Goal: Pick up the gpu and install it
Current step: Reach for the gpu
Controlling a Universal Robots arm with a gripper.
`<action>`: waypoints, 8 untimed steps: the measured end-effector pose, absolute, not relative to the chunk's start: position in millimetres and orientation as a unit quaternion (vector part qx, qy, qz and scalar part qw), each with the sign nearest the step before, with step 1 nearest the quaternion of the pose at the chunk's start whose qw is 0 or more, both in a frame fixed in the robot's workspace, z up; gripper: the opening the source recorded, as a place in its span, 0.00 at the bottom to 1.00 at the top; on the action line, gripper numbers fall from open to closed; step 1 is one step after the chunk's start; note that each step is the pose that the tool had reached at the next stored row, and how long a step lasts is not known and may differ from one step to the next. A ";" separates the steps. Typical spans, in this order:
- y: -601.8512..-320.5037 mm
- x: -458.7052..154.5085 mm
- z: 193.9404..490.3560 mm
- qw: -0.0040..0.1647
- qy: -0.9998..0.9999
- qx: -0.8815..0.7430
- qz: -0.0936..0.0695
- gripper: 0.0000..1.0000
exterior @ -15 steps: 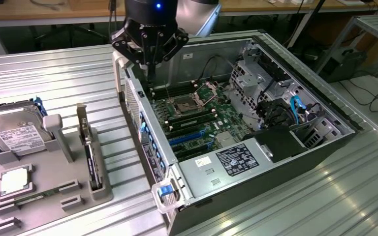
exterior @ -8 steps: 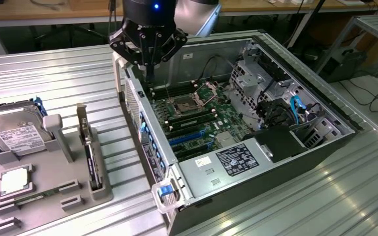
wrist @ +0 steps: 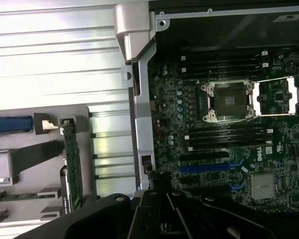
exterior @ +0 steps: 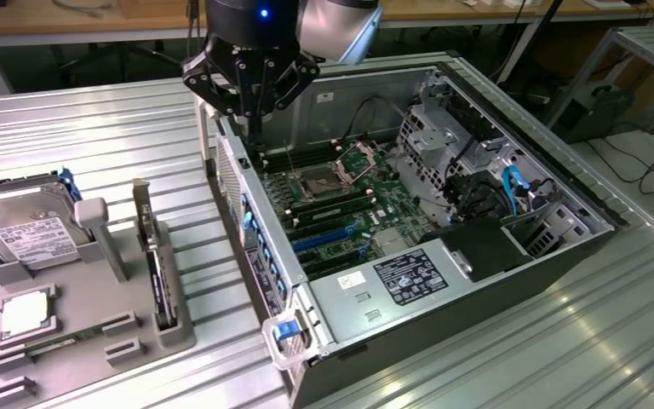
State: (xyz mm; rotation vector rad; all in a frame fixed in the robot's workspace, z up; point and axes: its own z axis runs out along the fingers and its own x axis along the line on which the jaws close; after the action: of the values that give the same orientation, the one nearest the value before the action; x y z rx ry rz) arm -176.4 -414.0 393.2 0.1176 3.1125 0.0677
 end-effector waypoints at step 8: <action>-416.3 -180.7 393.2 0.013 0.999 0.038 0.022 0.11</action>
State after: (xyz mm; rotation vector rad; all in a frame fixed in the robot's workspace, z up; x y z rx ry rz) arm -180.7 -416.3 393.2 0.1176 3.1125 0.0677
